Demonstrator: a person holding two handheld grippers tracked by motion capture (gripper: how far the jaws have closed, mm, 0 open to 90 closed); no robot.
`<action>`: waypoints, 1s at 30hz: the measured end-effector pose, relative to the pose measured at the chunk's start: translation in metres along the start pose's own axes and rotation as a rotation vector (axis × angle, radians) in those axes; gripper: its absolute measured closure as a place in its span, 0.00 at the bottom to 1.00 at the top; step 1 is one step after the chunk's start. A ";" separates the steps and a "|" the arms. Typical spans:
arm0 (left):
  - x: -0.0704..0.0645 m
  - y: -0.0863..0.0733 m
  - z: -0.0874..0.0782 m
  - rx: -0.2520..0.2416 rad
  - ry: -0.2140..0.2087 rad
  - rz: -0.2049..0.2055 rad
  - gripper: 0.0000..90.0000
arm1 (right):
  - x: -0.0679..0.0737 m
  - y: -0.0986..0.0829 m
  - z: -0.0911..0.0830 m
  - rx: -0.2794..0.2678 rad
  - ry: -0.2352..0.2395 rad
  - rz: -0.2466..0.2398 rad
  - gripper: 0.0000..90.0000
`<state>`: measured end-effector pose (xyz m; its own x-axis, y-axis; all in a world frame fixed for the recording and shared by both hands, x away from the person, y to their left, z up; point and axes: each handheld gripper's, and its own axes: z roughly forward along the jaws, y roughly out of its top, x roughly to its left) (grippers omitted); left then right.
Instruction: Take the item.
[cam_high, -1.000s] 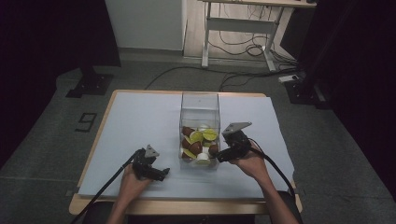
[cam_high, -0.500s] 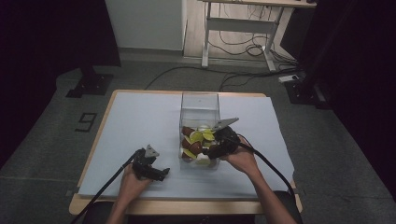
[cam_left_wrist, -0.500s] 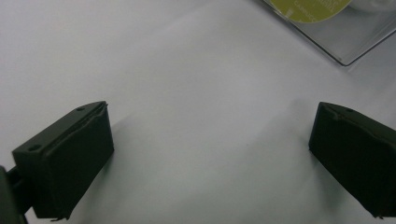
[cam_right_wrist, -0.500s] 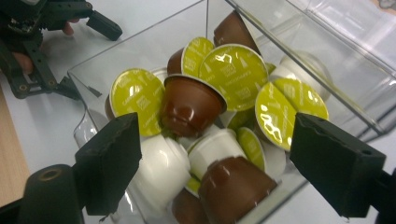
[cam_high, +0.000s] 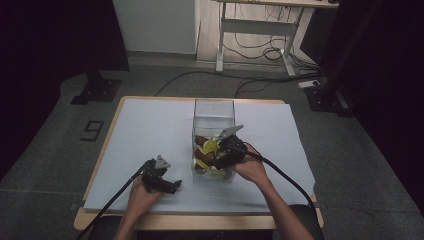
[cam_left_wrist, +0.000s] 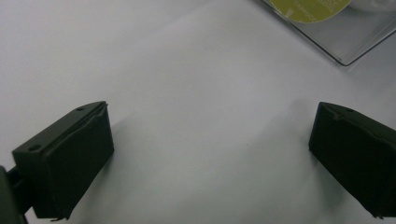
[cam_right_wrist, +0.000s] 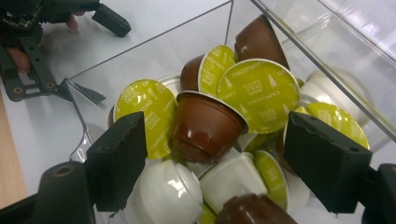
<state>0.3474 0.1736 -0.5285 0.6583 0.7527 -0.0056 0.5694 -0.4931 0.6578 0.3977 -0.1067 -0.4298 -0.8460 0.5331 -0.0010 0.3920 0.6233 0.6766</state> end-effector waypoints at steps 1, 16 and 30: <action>0.000 0.000 0.000 0.000 0.000 0.000 0.00 | 0.000 0.001 0.001 0.000 0.004 -0.005 0.25; 0.000 0.000 0.000 0.000 0.000 0.000 0.00 | 0.001 0.005 0.023 0.066 0.018 -0.037 0.27; 0.000 0.000 0.000 0.000 0.000 0.000 0.00 | -0.001 0.005 0.035 0.116 0.009 -0.031 0.43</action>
<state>0.3474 0.1736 -0.5286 0.6585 0.7526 -0.0060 0.5695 -0.4930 0.6577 0.4132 -0.0839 -0.4520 -0.8616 0.5074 -0.0138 0.4039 0.7017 0.5870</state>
